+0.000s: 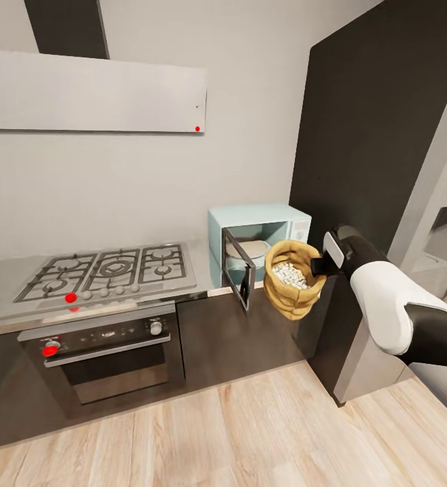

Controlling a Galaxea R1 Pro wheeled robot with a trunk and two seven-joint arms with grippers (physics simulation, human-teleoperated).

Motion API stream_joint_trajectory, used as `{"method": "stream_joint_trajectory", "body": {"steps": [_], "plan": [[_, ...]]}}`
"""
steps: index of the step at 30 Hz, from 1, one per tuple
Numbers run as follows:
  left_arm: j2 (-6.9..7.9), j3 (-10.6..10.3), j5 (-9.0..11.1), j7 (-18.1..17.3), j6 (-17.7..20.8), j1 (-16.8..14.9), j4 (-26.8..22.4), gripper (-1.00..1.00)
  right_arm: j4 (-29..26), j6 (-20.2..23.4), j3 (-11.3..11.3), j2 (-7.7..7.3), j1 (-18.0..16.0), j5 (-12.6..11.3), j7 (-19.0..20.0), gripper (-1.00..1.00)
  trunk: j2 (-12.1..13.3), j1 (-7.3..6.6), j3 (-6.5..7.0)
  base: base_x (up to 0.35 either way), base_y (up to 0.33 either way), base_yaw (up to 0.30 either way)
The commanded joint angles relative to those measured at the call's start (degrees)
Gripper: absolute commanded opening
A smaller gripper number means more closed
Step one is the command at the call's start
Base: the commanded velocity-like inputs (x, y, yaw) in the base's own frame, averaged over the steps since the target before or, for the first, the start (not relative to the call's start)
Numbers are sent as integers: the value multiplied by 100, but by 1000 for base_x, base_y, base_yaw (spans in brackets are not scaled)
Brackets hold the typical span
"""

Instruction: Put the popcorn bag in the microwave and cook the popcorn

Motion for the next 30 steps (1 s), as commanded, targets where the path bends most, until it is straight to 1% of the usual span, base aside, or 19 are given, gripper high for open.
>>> {"method": "stream_joint_trajectory", "body": {"steps": [1,9,23,30], "plan": [[-2,4,44,7,-19,-2,-2,100,-5,19,-50,7,-5,55,18,-100,-5,1,-7,0,0,0],[-2,11,45,13,-19,-2,-20,100,-5,19,-53,8,-5,26,25,-100,-5,1,-7,3,0,0],[7,4,52,10,-19,-2,-13,100,-5,19,-53,16,-5,37,26,-100,-5,1,-7,291,0,0],[7,13,53,10,-19,-2,-13,100,-7,19,-62,29,-5,36,27,-100,-5,1,-7,29,0,0]]}}
